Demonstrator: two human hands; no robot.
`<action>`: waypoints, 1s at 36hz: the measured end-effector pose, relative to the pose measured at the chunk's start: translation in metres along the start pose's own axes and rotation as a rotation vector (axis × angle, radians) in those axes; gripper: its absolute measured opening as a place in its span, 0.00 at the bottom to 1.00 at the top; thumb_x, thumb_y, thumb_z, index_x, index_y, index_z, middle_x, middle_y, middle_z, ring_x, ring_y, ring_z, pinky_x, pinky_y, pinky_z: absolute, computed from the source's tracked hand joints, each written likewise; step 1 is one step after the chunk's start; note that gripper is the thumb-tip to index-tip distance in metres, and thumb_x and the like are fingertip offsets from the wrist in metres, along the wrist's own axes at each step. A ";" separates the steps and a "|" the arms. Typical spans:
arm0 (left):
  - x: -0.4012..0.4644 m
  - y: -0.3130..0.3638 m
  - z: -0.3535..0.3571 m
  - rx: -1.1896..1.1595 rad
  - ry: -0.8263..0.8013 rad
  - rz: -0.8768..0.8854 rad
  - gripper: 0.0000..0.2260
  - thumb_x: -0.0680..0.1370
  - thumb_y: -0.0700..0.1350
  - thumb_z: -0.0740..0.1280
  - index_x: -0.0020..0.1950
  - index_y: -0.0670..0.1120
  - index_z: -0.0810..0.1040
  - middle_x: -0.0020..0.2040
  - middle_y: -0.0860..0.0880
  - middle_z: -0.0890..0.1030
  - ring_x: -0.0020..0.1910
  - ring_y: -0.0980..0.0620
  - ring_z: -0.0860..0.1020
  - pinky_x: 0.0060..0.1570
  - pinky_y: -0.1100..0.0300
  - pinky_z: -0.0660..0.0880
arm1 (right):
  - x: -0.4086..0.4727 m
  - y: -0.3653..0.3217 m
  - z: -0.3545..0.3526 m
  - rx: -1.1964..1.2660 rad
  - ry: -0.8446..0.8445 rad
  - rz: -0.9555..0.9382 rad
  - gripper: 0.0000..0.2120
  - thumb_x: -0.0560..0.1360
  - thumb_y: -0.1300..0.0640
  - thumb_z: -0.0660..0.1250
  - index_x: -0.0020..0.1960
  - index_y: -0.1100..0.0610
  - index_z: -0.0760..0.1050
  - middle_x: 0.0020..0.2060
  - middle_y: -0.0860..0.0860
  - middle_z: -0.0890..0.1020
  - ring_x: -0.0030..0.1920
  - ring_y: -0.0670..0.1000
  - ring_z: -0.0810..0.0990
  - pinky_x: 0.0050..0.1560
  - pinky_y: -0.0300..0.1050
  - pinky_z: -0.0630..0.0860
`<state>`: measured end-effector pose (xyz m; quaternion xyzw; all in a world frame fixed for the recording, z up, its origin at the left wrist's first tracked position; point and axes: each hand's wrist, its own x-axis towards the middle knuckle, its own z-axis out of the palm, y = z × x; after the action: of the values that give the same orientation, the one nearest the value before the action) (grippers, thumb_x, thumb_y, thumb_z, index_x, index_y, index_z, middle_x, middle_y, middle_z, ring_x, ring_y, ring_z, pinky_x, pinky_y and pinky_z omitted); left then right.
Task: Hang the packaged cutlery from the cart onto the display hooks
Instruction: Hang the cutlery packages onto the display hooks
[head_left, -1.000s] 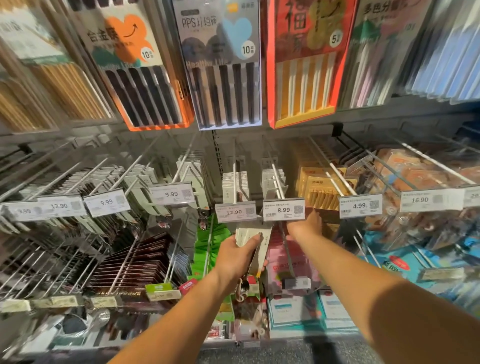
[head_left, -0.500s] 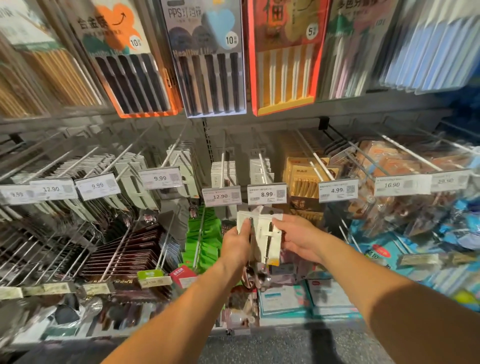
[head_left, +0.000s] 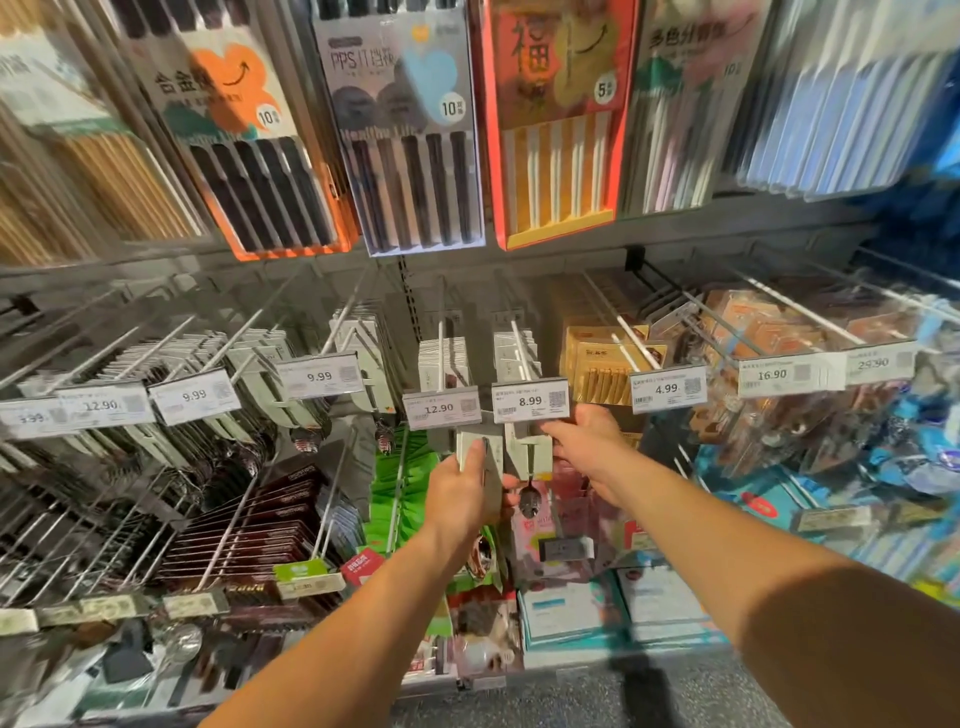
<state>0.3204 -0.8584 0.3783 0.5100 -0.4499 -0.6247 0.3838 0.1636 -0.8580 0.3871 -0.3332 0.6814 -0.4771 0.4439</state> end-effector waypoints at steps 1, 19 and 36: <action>0.000 0.001 -0.001 -0.004 -0.004 0.001 0.13 0.85 0.49 0.59 0.50 0.40 0.74 0.36 0.40 0.83 0.30 0.45 0.78 0.31 0.56 0.77 | 0.001 -0.001 0.002 0.000 0.010 -0.002 0.08 0.78 0.62 0.67 0.48 0.49 0.77 0.45 0.48 0.84 0.44 0.48 0.85 0.50 0.50 0.83; 0.012 0.006 -0.026 0.010 -0.059 -0.031 0.13 0.85 0.49 0.58 0.58 0.39 0.70 0.37 0.39 0.83 0.29 0.46 0.78 0.28 0.57 0.78 | 0.011 -0.010 0.008 -0.091 0.177 -0.030 0.06 0.78 0.61 0.69 0.45 0.52 0.77 0.46 0.50 0.82 0.43 0.49 0.79 0.34 0.39 0.71; 0.013 -0.016 -0.010 0.064 -0.069 -0.015 0.10 0.78 0.47 0.71 0.52 0.41 0.83 0.44 0.39 0.85 0.37 0.40 0.83 0.35 0.54 0.79 | -0.009 0.016 0.017 -0.036 -0.119 0.109 0.09 0.74 0.55 0.73 0.51 0.59 0.81 0.46 0.59 0.85 0.42 0.50 0.81 0.52 0.49 0.81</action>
<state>0.3274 -0.8672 0.3591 0.5036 -0.4787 -0.6300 0.3467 0.1823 -0.8514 0.3714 -0.3313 0.6794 -0.4190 0.5030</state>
